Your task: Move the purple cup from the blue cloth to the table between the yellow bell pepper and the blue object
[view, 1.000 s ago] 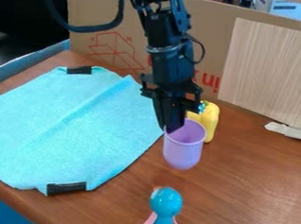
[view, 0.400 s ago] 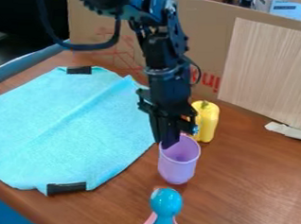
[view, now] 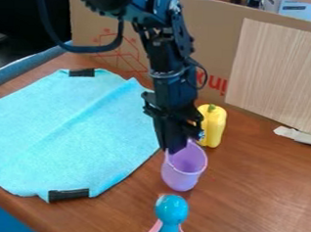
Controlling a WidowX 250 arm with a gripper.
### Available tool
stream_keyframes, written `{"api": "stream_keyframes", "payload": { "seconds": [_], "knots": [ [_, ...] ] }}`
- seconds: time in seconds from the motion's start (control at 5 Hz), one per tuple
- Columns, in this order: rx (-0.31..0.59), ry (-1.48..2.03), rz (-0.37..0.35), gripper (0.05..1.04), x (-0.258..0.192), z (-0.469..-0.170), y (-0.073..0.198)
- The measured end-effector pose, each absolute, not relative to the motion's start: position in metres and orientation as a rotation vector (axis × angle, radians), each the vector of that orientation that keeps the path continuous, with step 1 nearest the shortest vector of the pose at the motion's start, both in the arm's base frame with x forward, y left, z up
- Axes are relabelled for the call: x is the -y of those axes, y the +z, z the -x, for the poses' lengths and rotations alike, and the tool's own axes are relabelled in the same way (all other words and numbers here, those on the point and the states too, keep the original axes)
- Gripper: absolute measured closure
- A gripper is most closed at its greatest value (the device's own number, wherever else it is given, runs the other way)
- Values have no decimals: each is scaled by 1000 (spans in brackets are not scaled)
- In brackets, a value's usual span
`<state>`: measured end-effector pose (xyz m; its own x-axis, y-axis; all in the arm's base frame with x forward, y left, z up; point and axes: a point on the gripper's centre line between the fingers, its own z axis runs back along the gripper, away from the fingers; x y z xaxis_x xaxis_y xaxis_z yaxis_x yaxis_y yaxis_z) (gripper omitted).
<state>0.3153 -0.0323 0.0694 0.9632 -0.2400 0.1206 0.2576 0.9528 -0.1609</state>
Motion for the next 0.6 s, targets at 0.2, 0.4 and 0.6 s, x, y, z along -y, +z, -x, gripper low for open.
{"api": "stream_keyframes", "payload": {
  "seconds": [0.2, 0.4, 0.6],
  "knots": [
    [155, -237, 199, 579, 23, -313, 95],
    [215, -207, 289, 280, 7, -310, 129],
    [272, -191, 350, 85, -15, -302, 172]
  ]
}}
